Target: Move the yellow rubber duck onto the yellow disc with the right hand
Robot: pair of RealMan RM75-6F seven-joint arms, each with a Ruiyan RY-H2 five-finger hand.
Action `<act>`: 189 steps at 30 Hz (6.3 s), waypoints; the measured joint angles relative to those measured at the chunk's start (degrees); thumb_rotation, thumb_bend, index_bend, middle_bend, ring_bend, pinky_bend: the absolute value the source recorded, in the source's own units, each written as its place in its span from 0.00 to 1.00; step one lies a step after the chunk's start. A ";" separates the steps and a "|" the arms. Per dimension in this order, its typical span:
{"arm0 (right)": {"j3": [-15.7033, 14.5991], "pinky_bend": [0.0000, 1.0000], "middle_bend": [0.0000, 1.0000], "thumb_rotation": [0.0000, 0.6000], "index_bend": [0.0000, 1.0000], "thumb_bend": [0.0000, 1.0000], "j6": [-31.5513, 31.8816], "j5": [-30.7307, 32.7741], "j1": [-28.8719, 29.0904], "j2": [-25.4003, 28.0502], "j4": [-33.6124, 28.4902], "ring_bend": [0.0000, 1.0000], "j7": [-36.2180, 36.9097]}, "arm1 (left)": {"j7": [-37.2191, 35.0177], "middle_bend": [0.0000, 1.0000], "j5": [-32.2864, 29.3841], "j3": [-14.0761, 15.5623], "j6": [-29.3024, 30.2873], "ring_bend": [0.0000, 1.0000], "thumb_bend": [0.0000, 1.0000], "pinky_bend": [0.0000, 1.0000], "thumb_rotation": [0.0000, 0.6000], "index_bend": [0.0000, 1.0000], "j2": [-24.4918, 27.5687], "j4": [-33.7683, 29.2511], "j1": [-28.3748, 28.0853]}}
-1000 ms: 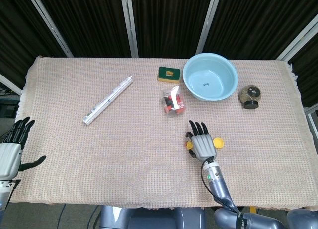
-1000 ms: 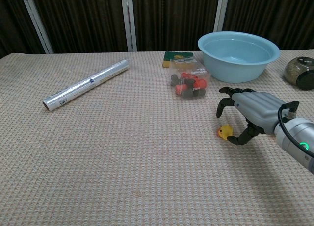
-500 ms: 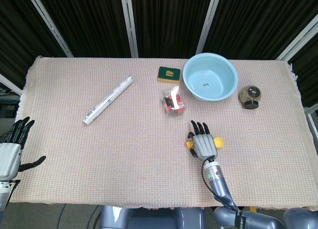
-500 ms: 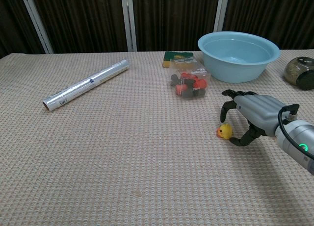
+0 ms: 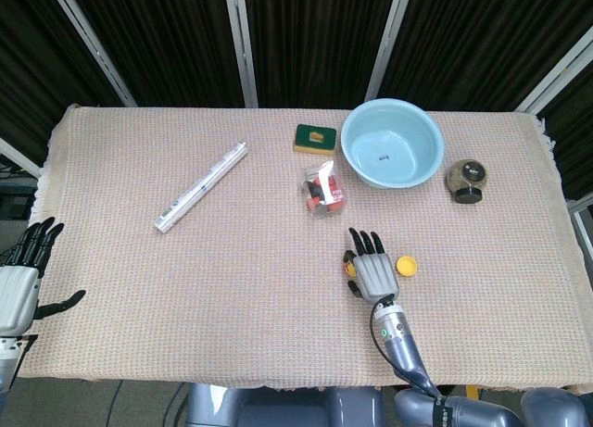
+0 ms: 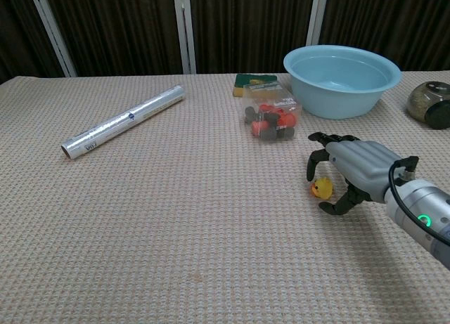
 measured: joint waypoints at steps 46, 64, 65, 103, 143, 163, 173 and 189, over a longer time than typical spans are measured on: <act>-0.37 0.00 0.00 1.00 0.49 0.26 2.28 -2.07 -1.07 6.05 -1.29 0.00 2.68 | 0.29 0.00 0.63 0.20 0.26 0.00 0.00 0.22 1.00 0.00 -0.09 0.22 -0.10; -2.09 0.00 0.00 1.00 0.49 0.26 3.42 -2.77 -3.83 10.45 -2.39 0.00 5.49 | 1.22 0.00 0.99 0.38 0.44 0.00 0.00 0.22 1.00 0.00 -0.02 -0.27 -0.03; -2.14 0.00 0.00 1.00 0.49 0.26 3.38 -2.79 -3.92 10.49 -2.14 0.00 5.76 | 1.19 0.00 0.96 0.38 0.39 0.00 0.00 0.22 1.00 0.00 -0.01 -0.30 -0.05; -3.12 0.00 0.00 1.00 0.50 0.26 2.85 -4.95 -5.71 11.36 1.89 0.00 11.58 | 2.52 0.00 1.30 0.58 0.44 0.00 0.00 0.22 1.00 0.00 0.05 -0.90 -0.06; -1.94 0.00 0.00 1.00 0.50 0.26 2.56 -7.01 -6.02 13.00 5.91 0.00 18.18 | 3.35 0.00 1.66 0.86 0.42 0.00 0.00 0.22 1.00 0.00 0.23 -1.41 -0.01; -2.42 0.00 0.00 1.00 0.50 0.26 2.06 -6.76 -6.85 11.31 7.88 0.00 19.59 | 3.59 0.00 1.10 0.79 -0.03 0.00 0.00 0.22 1.00 0.00 0.33 -1.82 -0.08; -2.52 0.00 0.00 1.00 0.50 0.26 1.57 -6.66 -6.88 10.39 8.84 0.00 19.67 | 2.72 0.00 1.06 0.83 -0.26 0.00 0.00 0.22 1.00 0.00 0.39 -2.00 -0.15; -2.17 0.00 0.00 1.00 0.48 0.26 1.90 -7.17 -6.99 11.07 8.09 0.00 20.15 | 3.01 0.00 1.04 0.75 -0.21 0.00 0.00 0.22 1.00 0.00 0.41 -2.04 -0.19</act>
